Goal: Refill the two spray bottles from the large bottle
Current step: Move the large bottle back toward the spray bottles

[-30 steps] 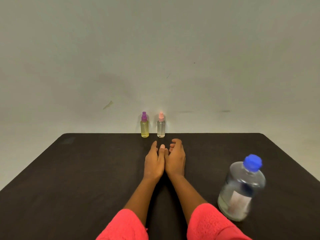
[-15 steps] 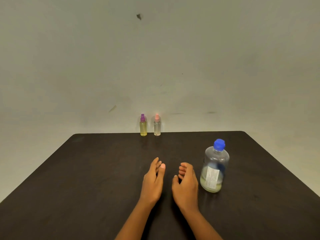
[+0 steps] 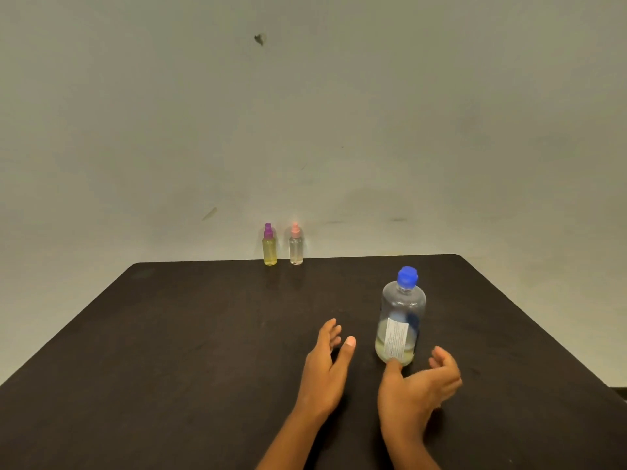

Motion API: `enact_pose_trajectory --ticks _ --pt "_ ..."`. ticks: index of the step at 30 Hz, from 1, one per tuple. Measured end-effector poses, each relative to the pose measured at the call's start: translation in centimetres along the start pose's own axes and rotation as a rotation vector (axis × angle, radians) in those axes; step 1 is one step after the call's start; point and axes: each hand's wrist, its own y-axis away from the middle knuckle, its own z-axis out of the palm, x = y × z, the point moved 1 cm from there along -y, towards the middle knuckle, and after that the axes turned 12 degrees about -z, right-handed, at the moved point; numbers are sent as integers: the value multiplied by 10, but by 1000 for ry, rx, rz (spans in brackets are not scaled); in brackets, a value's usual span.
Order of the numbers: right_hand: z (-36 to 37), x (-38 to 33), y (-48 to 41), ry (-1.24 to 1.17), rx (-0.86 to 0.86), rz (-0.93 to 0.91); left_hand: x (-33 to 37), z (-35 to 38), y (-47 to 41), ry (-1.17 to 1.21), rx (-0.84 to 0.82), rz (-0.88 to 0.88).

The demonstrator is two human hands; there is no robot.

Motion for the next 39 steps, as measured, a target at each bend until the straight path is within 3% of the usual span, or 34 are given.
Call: enact_pose_trajectory --ticks 7,20,39 --pt "2 12 -20 -38 -284 -45 3 19 -7 39 -45 13" --pt "48 10 -39 -29 -512 -125 1 15 -34 13 54 95" --pt "145 19 -84 -10 -614 -159 4 19 -137 -101 157 109"
